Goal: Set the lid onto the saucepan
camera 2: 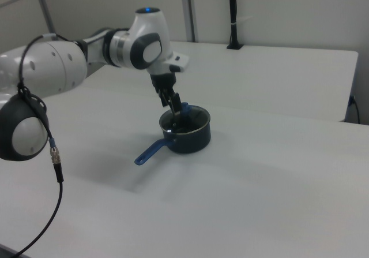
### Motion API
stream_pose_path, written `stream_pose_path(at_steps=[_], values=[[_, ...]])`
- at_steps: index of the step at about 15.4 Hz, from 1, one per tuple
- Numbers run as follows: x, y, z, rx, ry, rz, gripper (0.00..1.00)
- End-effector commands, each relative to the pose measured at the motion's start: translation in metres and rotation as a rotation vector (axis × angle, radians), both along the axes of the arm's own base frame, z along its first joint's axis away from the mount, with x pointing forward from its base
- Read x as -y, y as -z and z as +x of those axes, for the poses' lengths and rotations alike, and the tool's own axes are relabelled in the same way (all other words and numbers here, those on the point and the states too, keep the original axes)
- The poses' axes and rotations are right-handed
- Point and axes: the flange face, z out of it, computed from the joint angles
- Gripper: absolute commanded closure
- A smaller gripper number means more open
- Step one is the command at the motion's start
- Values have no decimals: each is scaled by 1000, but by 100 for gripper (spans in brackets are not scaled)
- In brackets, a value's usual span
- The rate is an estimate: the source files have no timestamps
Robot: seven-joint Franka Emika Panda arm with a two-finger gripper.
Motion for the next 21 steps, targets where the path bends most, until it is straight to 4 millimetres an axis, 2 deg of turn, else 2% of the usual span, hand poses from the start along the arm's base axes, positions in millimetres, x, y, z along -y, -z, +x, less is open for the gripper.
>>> stream_pose_path(at_steps=[1,2,3,5,8,11,15,18,21], values=[[-13,-62,-40,9,-31,45,0],[-38,-78,-61,4,-106,43,0],[-45,-88,-77,-3,-149,43,0],[-60,-95,-110,-62,-230,25,0],[-58,-120,-144,-99,-319,-11,0],[-51,-136,-178,-120,-526,-11,0],[-40,-146,-189,-137,-641,-5,0],[-24,-152,-192,-159,-625,1,0],[-19,-155,-190,-152,-612,1,0]])
